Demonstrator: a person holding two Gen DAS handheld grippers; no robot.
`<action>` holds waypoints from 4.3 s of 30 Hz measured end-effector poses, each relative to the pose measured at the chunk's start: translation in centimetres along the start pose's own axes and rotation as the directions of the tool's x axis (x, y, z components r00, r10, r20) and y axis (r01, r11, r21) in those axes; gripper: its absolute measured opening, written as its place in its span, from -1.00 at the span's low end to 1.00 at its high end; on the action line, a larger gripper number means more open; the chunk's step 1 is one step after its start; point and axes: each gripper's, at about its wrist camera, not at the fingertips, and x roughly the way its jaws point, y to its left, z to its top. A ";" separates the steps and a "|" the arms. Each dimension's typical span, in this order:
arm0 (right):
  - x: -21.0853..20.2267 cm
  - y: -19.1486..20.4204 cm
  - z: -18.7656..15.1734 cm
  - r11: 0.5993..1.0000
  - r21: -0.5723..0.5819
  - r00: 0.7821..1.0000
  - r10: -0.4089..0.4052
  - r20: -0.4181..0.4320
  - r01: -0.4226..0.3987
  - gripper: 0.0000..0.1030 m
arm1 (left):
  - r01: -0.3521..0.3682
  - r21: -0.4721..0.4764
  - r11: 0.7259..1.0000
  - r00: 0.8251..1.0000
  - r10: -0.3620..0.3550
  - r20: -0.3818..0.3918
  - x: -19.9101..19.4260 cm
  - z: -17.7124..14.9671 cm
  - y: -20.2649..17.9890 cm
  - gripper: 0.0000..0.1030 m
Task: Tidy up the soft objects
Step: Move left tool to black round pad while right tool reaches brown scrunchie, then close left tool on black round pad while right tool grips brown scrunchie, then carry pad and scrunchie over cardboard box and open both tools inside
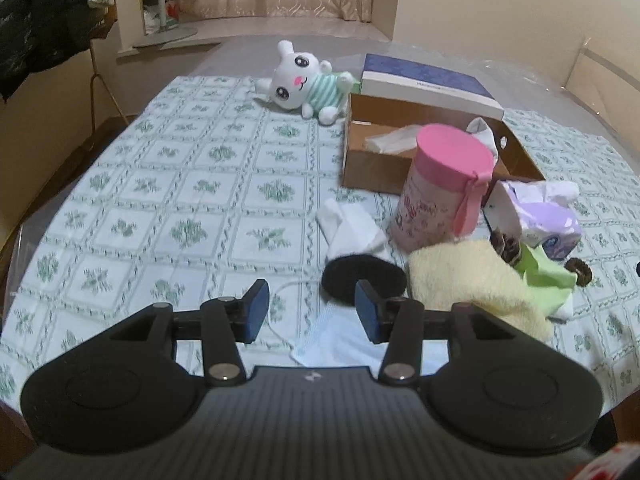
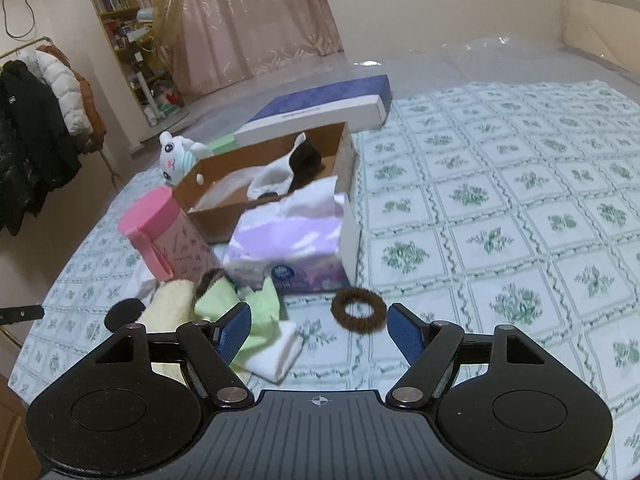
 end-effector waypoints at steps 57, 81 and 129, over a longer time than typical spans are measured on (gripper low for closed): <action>12.3 -1.4 -1.9 0.969 -0.195 0.987 -0.158 -0.008 0.153 -0.54 | -0.016 0.080 0.997 0.999 0.019 -0.038 6.7 -2.2 -4.0 0.29; 10.9 -4.1 -1.7 0.984 -0.051 0.986 -0.169 -0.006 0.168 -0.54 | 0.042 0.146 0.988 0.998 -0.034 -0.059 13.4 -1.4 -5.0 0.54; 7.5 -0.6 6.2 0.988 -0.153 0.993 0.028 0.116 -0.010 -0.54 | 0.028 0.149 0.988 0.974 -0.060 0.216 8.7 7.8 -2.3 0.20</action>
